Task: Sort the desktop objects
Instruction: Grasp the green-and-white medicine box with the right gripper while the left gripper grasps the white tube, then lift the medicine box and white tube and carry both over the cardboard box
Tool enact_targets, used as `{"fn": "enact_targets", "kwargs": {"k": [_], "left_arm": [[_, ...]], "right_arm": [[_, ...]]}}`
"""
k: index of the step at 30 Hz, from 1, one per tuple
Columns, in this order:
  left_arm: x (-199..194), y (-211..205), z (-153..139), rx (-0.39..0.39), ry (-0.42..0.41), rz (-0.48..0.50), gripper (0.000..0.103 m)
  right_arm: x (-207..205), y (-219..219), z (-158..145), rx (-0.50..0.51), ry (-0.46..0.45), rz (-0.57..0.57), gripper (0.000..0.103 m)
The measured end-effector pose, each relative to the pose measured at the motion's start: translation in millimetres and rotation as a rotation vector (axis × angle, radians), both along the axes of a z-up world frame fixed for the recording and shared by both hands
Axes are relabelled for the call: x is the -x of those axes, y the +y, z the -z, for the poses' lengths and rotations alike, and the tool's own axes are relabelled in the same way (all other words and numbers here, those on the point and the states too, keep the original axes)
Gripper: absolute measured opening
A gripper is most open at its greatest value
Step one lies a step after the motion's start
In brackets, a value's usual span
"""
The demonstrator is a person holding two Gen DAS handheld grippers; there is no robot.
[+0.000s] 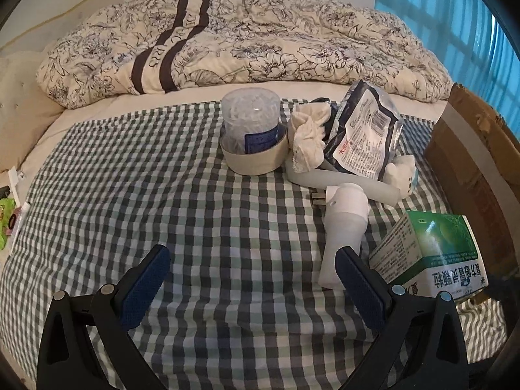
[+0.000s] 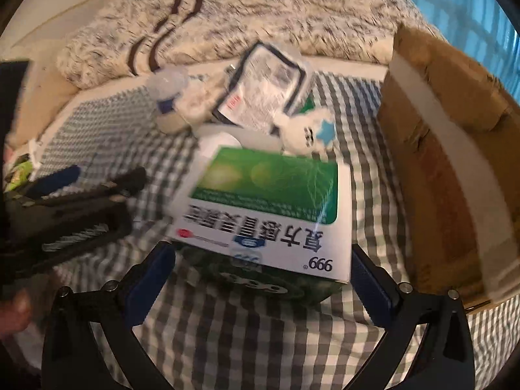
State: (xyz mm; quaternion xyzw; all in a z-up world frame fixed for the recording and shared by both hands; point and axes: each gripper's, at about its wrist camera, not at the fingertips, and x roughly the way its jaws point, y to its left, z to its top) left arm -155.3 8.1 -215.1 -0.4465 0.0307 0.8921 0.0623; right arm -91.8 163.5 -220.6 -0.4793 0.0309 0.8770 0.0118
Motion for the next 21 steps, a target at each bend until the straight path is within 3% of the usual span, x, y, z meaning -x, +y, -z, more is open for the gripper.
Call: {"fn": "enact_targets", "kwargs": {"k": [4, 6, 8, 21], "left_arm": [[7, 3, 6, -0.031, -0.023, 0.023, 0.103], [10, 7, 11, -0.037, -0.039, 0.044, 0.103], [13, 13, 14, -0.043, -0.047, 0.066, 0.103], [28, 45, 40, -0.142, -0.110, 0.137, 0.103]], "right_arm": [[3, 8, 15, -0.012, 0.010, 0.054, 0.102], [2, 10, 15, -0.050, 0.044, 0.057, 0.095], [2, 13, 13, -0.052, 0.062, 0.050, 0.094], [-32, 30, -43, -0.127, 0.246, 0.032, 0.093]]}}
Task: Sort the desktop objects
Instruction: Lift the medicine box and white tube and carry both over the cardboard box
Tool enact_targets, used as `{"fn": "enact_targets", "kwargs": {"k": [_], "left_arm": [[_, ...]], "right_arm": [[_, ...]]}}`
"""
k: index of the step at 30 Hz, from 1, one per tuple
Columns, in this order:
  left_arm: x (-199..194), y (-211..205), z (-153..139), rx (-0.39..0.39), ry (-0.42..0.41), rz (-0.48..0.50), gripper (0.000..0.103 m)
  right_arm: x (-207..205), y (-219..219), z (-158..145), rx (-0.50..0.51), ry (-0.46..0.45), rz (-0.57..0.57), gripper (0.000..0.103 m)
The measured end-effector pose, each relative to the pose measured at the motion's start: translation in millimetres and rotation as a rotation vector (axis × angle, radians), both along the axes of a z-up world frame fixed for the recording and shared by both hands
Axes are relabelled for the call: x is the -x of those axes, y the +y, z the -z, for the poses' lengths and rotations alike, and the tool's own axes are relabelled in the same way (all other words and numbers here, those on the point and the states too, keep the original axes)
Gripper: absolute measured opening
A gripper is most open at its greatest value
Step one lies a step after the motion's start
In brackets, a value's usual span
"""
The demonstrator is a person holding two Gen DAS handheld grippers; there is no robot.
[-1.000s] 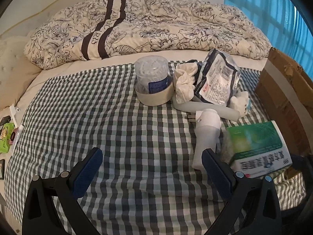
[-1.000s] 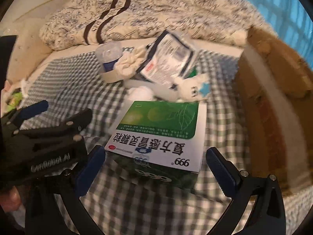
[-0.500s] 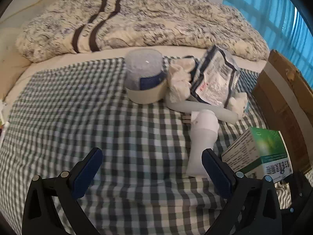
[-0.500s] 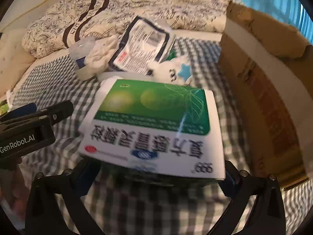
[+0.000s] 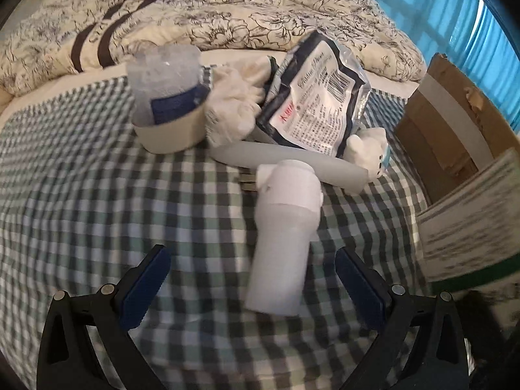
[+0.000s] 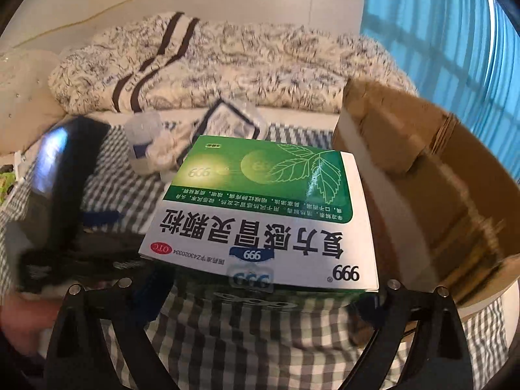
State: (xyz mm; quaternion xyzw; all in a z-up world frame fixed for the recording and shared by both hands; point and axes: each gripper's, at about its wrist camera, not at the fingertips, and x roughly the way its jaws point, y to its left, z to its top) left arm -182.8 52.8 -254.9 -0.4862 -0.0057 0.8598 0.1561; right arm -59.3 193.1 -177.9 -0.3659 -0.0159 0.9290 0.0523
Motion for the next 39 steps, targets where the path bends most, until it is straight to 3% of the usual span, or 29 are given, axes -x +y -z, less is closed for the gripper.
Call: {"fn": "enact_targets", "kwargs": {"k": [1, 2, 3, 6, 8, 14, 31, 39], "left_arm": [[0, 1, 2, 0.001, 0.006, -0.003, 0.102], [1, 3, 4, 0.009, 0.007, -0.007, 0.094], [2, 4, 6, 0.021, 0.003, -0.013, 0.078], [-1, 5, 7, 0.029, 0.002, -0.026, 0.052], [-3, 4, 4, 0.019, 0.002, -0.015, 0.042], [-17, 6, -21, 0.013, 0.061, -0.013, 0.033], [-65, -1, -105, -0.007, 0.201, -0.049, 0.033], [-92, 12, -167, -0.039, 0.305, -0.032, 0.033]], "right_arm": [[0, 1, -3, 0.006, 0.006, -0.001, 0.093], [-1, 3, -7, 0.013, 0.010, -0.001, 0.093], [-2, 4, -10, 0.018, 0.015, 0.000, 0.093], [-5, 10, -18, 0.030, 0.027, 0.002, 0.093], [-6, 12, -21, 0.044, 0.029, 0.005, 0.093], [-16, 13, -34, 0.069, 0.051, -0.004, 0.093], [-58, 27, -99, 0.113, 0.172, -0.028, 0.093], [-74, 49, -136, 0.107, 0.245, -0.010, 0.093]]}}
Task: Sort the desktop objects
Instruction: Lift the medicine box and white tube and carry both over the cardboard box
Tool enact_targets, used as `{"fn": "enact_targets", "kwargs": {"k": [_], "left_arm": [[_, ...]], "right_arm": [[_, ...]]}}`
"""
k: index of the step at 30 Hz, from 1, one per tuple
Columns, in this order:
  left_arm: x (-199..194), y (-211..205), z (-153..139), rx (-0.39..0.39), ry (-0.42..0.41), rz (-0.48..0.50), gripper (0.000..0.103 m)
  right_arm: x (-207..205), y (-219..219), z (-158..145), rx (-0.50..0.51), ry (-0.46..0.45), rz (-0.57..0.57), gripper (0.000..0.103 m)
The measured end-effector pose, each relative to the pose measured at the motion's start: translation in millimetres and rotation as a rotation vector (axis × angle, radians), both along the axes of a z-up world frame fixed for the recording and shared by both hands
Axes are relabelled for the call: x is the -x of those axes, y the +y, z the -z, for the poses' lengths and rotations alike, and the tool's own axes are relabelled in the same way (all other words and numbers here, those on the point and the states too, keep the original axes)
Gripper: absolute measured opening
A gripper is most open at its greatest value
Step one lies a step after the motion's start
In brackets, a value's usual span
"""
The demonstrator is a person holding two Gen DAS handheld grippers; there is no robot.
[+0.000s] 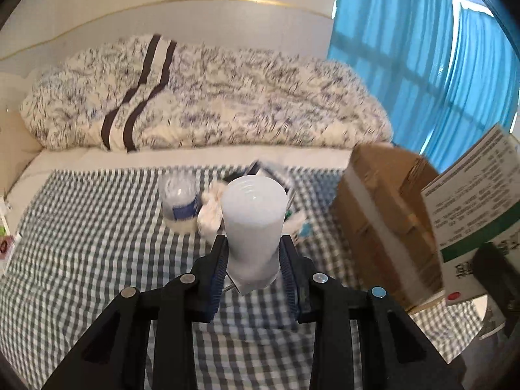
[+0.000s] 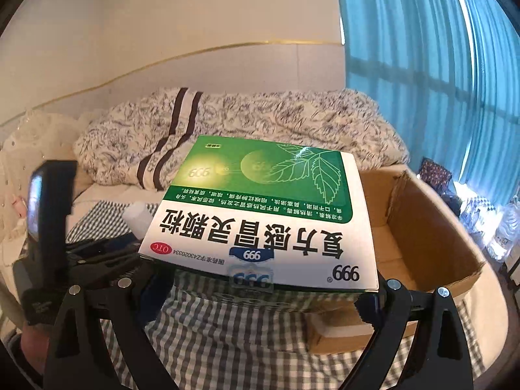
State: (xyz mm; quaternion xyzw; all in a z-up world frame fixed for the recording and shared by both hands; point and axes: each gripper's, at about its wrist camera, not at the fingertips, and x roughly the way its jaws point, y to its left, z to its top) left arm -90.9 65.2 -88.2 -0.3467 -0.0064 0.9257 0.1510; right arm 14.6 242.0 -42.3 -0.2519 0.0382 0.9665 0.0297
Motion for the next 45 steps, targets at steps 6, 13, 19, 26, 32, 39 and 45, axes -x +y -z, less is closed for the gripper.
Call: {"fn": "enact_targets", "kwargs": {"k": [6, 13, 19, 26, 32, 39, 45], "left_arm": [[-19, 17, -54, -0.042, 0.084, 0.026, 0.033], [-41, 43, -105, -0.084, 0.158, 0.075, 0.033], [-49, 73, -133, -0.128, 0.175, 0.150, 0.033], [-51, 116, -137, -0.120, 0.190, 0.213, 0.033], [-43, 147, -117, -0.096, 0.153, 0.258, 0.033], [-24, 181, -82, -0.061, 0.061, 0.308, 0.033], [5, 208, -51, -0.015, -0.035, 0.333, 0.033]], "right_arm": [[-9, 28, -28, -0.017, 0.042, 0.045, 0.093], [-13, 64, -52, -0.036, 0.065, 0.110, 0.093], [-14, 92, -68, -0.054, 0.078, 0.150, 0.093], [-17, 126, -71, -0.068, 0.056, 0.199, 0.093], [-10, 148, -57, -0.070, -0.005, 0.206, 0.093], [10, 165, -29, -0.080, -0.117, 0.175, 0.093], [27, 175, -1, -0.093, -0.223, 0.136, 0.094]]}}
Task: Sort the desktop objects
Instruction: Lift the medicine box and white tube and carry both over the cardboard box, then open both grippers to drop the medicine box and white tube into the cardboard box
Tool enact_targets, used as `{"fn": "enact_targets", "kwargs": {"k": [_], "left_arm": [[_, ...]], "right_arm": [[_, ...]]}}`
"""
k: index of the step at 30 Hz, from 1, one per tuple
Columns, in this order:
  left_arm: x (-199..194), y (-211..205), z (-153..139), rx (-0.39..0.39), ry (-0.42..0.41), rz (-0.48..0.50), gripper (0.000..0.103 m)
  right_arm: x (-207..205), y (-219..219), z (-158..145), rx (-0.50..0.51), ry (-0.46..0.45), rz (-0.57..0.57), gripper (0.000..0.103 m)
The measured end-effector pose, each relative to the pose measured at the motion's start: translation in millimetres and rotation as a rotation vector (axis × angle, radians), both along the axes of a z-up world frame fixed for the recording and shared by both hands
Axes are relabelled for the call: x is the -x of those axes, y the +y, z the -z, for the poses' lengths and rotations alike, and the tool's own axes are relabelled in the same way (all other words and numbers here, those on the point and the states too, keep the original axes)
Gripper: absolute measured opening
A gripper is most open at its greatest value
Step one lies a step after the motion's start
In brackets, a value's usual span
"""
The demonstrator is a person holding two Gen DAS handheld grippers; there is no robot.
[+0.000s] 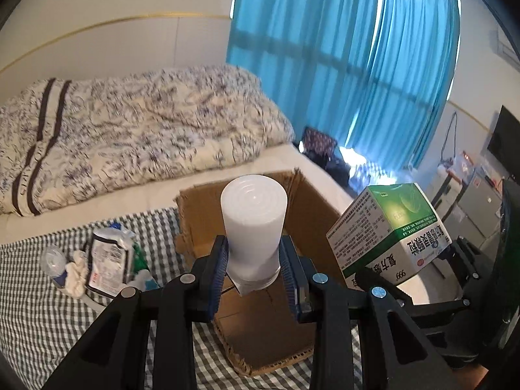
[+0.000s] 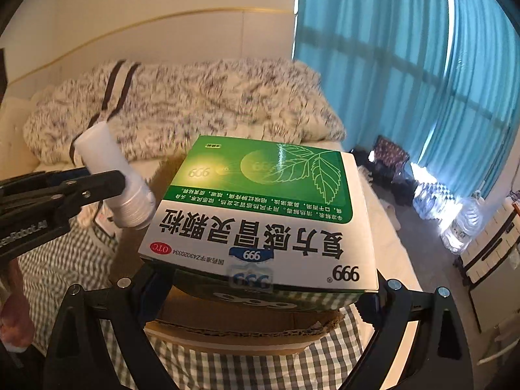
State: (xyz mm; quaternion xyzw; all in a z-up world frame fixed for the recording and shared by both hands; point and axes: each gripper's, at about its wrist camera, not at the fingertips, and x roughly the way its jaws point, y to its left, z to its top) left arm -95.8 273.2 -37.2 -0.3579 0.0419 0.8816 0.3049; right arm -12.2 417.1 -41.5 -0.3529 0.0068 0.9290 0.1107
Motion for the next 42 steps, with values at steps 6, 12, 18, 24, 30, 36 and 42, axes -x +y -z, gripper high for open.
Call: {"fn": "enact_targets", "kwargs": {"k": [6, 12, 18, 24, 30, 36, 42], "left_arm": [[19, 18, 32, 0.059, -0.081, 0.025, 0.033], [31, 30, 59, 0.112, -0.158, 0.052, 0.033], [33, 35, 72, 0.133, -0.189, 0.069, 0.033], [31, 27, 56, 0.081, -0.170, 0.054, 0.055], [22, -1, 18, 0.008, -0.073, 0.001, 0.071], [3, -45, -32, -0.076, 0.065, -0.056, 0.103], [-5, -97, -61, -0.103, 0.111, -0.137, 0.103]], "right_arm": [[23, 7, 24, -0.003, -0.096, -0.045, 0.094], [37, 14, 44, 0.001, -0.181, -0.079, 0.094], [44, 11, 58, 0.004, -0.237, -0.084, 0.094], [42, 6, 57, -0.010, -0.224, -0.064, 0.096], [24, 1, 25, -0.038, -0.090, -0.019, 0.096], [3, -6, -18, -0.005, 0.072, 0.025, 0.097], [-20, -33, -59, 0.024, 0.256, 0.001, 0.103]]}}
